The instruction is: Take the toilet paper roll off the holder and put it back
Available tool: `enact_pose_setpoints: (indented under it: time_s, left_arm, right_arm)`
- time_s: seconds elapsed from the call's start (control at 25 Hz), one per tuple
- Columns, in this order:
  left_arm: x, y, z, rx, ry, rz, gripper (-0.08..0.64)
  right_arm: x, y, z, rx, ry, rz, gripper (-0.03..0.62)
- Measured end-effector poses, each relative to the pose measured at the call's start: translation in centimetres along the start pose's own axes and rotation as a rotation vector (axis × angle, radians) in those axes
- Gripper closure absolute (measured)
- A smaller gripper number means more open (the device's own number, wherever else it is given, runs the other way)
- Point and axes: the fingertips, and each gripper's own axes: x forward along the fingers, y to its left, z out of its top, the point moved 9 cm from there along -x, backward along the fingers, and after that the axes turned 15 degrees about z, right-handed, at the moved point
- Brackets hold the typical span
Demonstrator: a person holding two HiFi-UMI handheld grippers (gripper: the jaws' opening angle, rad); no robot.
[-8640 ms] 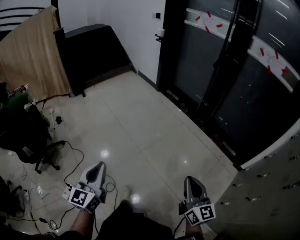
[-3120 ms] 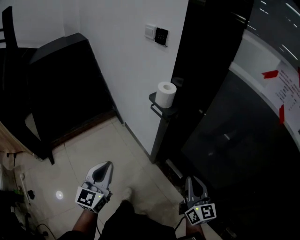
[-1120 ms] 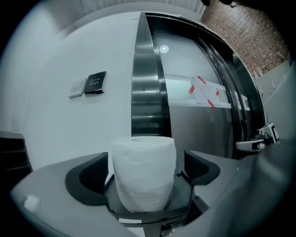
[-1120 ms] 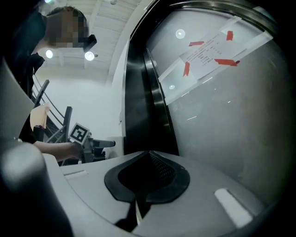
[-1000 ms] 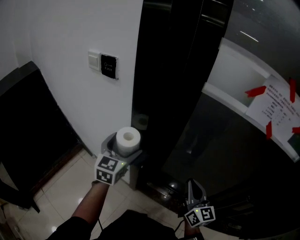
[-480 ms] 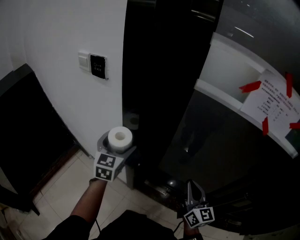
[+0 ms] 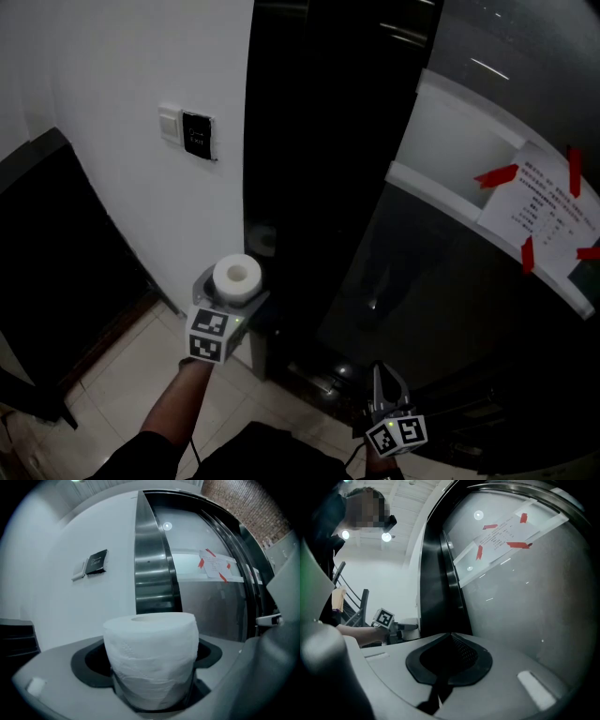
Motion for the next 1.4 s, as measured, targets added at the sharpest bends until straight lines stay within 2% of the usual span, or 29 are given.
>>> enact_pose_setpoints:
  time_s: [0.12,0.28,0.48,0.76,1.04,1.4]
  left_arm:
    - [-1.1,0.1,0.8,-0.023,-0.039,-0.003,0.078]
    - [-3.1,0.5,2.2,-0.008,-0.088,-0.012,0.078]
    - [-6.6,1.9,3.0,-0.016,-0.123,0.02,0.078]
    - [-12.5,3.6,2.7,-0.094,-0.16,0.037,0.078]
    - [-17.1,3.7,1.1,-0.165,-0.12,0.038,0.079]
    - [-18.7,3.6,-0.6,-0.207,-0.067,0.034,0.083]
  right_arm:
    - [0.2,-0.1,0.0,-0.002,0.006,0.011,0.578]
    - [0.7,0.1,0.0,0.0,0.009,0.039,0.578]
    - [2.0,0.6,-0.4,0.015,0.023,0.103,0.578]
    - [4.0,2.1,-1.4,0.034,0.047,0.196,0.578]
    - [5.2,3.1,-1.8,0.043,0.049,0.254,0.578]
    - [5.2,3.2,-2.0,0.054,0.051,0.255,0.578]
